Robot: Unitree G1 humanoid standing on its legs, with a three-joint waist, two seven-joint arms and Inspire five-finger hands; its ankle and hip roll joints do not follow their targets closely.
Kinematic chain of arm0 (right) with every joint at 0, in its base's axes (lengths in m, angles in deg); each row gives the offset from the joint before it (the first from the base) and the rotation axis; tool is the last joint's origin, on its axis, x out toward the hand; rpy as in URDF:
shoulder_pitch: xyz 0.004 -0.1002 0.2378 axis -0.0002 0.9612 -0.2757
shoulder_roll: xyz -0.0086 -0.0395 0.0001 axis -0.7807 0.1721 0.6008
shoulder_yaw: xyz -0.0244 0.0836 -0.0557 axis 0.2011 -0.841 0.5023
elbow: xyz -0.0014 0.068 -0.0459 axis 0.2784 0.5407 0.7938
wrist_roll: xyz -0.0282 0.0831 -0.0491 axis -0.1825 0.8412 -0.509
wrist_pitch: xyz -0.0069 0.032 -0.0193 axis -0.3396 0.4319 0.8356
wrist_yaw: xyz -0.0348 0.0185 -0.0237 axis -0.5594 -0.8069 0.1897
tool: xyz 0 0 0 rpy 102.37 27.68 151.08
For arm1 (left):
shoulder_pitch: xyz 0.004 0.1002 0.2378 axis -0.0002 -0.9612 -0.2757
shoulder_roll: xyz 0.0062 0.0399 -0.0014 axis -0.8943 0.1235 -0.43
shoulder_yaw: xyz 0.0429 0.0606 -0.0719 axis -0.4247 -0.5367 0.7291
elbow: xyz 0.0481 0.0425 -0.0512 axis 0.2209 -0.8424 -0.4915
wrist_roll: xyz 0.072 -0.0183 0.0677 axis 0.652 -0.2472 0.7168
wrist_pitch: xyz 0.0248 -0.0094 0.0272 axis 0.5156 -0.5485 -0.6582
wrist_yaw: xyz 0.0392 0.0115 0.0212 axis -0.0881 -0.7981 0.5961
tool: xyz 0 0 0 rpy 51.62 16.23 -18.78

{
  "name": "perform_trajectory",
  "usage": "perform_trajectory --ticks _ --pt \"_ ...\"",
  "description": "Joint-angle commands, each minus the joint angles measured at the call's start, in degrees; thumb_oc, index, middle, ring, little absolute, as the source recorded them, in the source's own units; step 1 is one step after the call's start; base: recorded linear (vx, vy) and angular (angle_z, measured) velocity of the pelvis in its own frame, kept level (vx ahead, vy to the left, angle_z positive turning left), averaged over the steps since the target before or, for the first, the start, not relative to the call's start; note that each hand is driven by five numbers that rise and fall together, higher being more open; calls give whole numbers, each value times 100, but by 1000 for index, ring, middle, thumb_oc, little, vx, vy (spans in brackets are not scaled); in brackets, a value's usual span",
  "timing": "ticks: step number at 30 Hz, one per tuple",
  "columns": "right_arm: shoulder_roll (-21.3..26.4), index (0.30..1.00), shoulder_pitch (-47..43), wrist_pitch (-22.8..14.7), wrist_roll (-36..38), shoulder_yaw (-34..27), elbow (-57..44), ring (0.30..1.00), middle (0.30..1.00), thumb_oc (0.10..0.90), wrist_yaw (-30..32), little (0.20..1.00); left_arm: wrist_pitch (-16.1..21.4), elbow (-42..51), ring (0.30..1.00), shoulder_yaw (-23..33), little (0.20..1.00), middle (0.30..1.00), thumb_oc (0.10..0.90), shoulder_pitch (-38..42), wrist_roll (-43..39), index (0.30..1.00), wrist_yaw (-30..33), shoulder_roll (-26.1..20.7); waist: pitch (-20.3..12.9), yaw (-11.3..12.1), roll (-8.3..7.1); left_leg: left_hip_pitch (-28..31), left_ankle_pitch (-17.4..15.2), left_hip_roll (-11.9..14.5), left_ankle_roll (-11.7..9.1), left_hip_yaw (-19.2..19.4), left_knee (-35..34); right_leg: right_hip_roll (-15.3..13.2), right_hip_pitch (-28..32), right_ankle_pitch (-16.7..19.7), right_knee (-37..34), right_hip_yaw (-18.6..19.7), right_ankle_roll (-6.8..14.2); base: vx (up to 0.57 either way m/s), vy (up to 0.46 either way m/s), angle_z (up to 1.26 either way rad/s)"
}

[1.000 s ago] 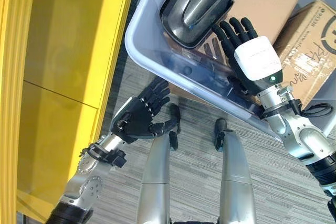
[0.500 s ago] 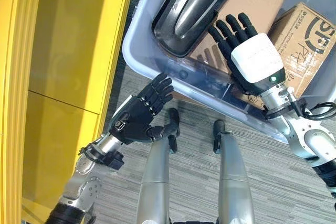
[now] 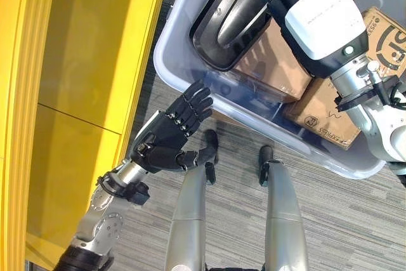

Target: Move parts from the plastic box to the shelf.

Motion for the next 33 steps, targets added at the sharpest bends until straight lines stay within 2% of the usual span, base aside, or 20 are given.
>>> perform_trajectory --ticks 1,5,7,10,11,13,15,22,25,33 --pt "394 1000 -769 305 -53 78 -499 1000 1000 900 -50 1000 474 552 1000 70 1000 1000 900 37 -180 1000 -394 107 -75 92 48 352 -235 290 -285 -42 -472 235 9 -385 239 -308 -308 37 -14 8" --pt "362 1000 -861 237 -174 242 -187 1000 1000 900 -30 1000 482 495 1000 42 1000 1000 900 72 -209 1000 -401 98 -75 135 50 231 -289 259 -259 -64 -335 208 -95 -414 349 -330 -325 36 -23 8" --pt "344 1000 -943 269 -140 315 -16 1000 1000 900 -77 1000 340 513 1000 36 1000 1000 900 163 -140 1000 -337 161 -75 171 45 168 -389 243 -156 -59 -224 162 -153 -367 403 -329 -281 41 -44 2" --pt "196 1000 -996 251 -162 395 324 1000 1000 900 37 1000 70 437 1000 -37 1000 1000 900 577 6 1000 -39 229 -75 173 -5 58 -431 179 -111 -97 -126 145 -255 -392 525 -357 -292 31 -59 9" --pt "147 1000 -1106 353 -166 554 390 1000 1000 900 15 1000 -26 328 1000 -104 1000 1000 900 804 60 1000 84 254 -75 176 -41 0 -418 183 -111 -107 -90 139 -296 -407 573 -372 -303 26 -65 17" --pt "87 1000 -1287 527 -90 792 465 1000 1000 900 -43 1000 -1 127 1000 -238 1000 1000 900 1044 196 1000 224 343 -75 158 -88 -70 -412 212 -112 -100 -50 145 -358 -418 626 -378 -311 30 -37 7" --pt "-93 1000 -1509 784 -90 1168 609 1000 1000 900 24 1000 163 -238 1000 -613 1000 1000 900 1492 503 1000 669 612 -75 78 -188 -251 -449 289 -105 -88 127 157 -538 -476 811 -353 -321 65 3 -2" --pt "-554 1000 -1850 874 -311 1395 1018 1000 1000 900 303 1000 359 -941 1000 -1188 1000 1000 900 2323 1064 1000 1437 1173 -75 -51 -367 -569 -597 363 -64 -78 472 165 -823 -552 1077 -288 -309 47 -12 -9" --pt "-691 1000 -2067 1010 -262 1554 1321 1000 1000 900 302 1000 438 -1159 1000 -1333 1000 1000 900 2547 1225 1000 1668 1346 -75 -62 -384 -733 -658 369 -46 -103 659 147 -955 -623 1248 -257 -316 57 -42 0" --pt "-785 1000 -2238 940 -445 1724 1716 1000 1000 900 631 1000 476 -1499 1000 -1453 1000 1000 900 2850 1315 1000 1759 1487 -75 -74 -399 -885 -730 377 -18 -134 839 115 -1080 -702 1427 -238 -316 10 -10 1"
